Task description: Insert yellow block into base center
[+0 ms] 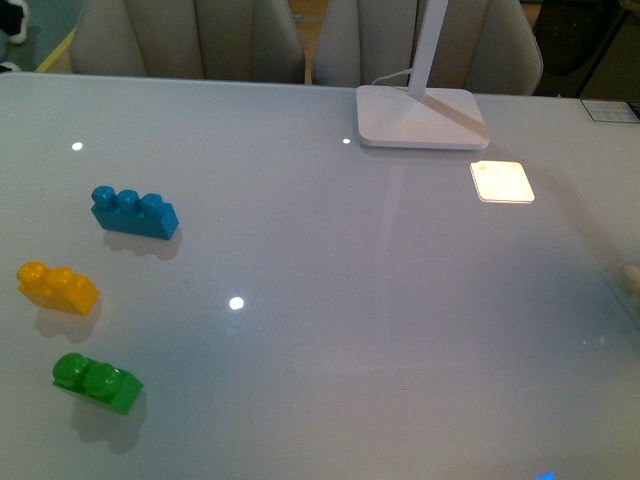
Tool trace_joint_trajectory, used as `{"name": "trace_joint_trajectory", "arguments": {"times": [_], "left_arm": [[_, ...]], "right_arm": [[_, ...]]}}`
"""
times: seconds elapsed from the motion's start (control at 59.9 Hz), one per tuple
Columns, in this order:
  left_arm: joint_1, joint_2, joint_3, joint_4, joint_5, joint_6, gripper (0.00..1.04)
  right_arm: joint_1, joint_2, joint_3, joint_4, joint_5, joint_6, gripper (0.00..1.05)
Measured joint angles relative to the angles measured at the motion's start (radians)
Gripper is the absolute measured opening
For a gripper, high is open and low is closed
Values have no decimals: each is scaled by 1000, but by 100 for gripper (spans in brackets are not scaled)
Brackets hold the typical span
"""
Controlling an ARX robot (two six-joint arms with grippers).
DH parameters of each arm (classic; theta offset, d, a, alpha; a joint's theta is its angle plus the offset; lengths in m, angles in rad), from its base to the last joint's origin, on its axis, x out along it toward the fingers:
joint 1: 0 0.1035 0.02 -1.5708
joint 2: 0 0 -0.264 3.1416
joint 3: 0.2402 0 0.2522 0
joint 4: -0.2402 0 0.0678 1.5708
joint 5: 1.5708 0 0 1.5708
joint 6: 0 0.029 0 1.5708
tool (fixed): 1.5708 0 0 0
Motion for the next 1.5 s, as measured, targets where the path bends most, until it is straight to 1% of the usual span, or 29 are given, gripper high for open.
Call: {"name": "trace_joint_trajectory", "arguments": {"times": [0.1, 0.217, 0.351, 0.518, 0.668, 0.802, 1.019, 1.086, 1.236, 1.503], "left_arm": [[0, 0, 0, 0, 0, 0, 97], [0, 0, 0, 0, 0, 0, 97], [0, 0, 0, 0, 0, 0, 97], [0, 0, 0, 0, 0, 0, 97], [0, 0, 0, 0, 0, 0, 97], [0, 0, 0, 0, 0, 0, 97], [0, 0, 0, 0, 0, 0, 97], [0, 0, 0, 0, 0, 0, 97], [0, 0, 0, 0, 0, 0, 97], [0, 0, 0, 0, 0, 0, 97]], "right_arm": [[10, 16, 0, 22, 7, 2, 96], [56, 45, 0, 55, 39, -16, 96], [84, 66, -1, 80, 30, 9, 96], [106, 74, 1, 80, 42, 27, 96], [154, 74, 1, 62, 44, 21, 96], [236, 65, 0, 23, 33, -6, 96], [436, 53, 38, -77, 22, -59, 96], [483, 58, 64, -108, 25, -65, 96], [596, 90, 169, -206, 44, -69, 96], [729, 180, 407, -404, 89, -67, 96]]}}
